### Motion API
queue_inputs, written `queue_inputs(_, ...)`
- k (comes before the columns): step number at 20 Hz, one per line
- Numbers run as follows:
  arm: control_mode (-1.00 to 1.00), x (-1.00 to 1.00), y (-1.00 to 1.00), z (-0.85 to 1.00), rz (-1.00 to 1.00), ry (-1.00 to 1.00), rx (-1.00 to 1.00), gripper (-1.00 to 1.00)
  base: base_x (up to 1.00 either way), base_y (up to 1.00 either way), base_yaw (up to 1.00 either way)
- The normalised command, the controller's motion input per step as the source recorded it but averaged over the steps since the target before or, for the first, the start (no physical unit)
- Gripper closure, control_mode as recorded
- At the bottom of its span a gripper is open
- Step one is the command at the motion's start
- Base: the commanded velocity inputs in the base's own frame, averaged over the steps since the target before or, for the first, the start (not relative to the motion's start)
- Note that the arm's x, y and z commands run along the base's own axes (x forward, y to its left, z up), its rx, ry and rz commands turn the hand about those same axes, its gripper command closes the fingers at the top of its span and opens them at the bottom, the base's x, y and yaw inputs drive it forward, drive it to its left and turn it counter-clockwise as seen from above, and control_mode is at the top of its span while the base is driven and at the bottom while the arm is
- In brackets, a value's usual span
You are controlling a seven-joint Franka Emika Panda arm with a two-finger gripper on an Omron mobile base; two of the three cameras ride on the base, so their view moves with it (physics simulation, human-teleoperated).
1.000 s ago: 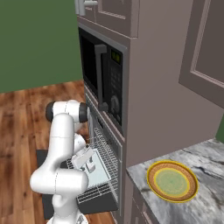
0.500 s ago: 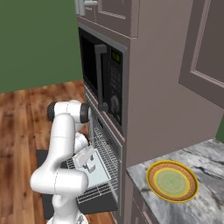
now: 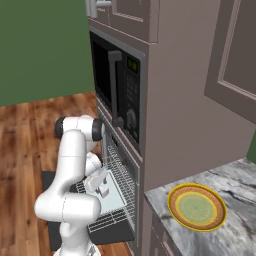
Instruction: Take the baked cake out of the oven and place it on the plate for cooling. Then close the oven door.
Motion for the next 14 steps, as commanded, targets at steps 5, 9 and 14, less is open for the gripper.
queue_inputs(5, -1.00, 0.00, 0.00, -0.12, 0.00, 0.01, 0.03, -1.00, 0.00, 0.00, 0.00)
queue_inputs(9, -1.00, 0.00, 0.00, -0.18, 0.00, 0.02, 0.03, -1.00, 0.00, 0.00, 0.00)
queue_inputs(14, -1.00, 0.00, 0.00, -0.22, 0.00, 0.02, 0.01, -1.00, 0.00, 0.00, 0.00)
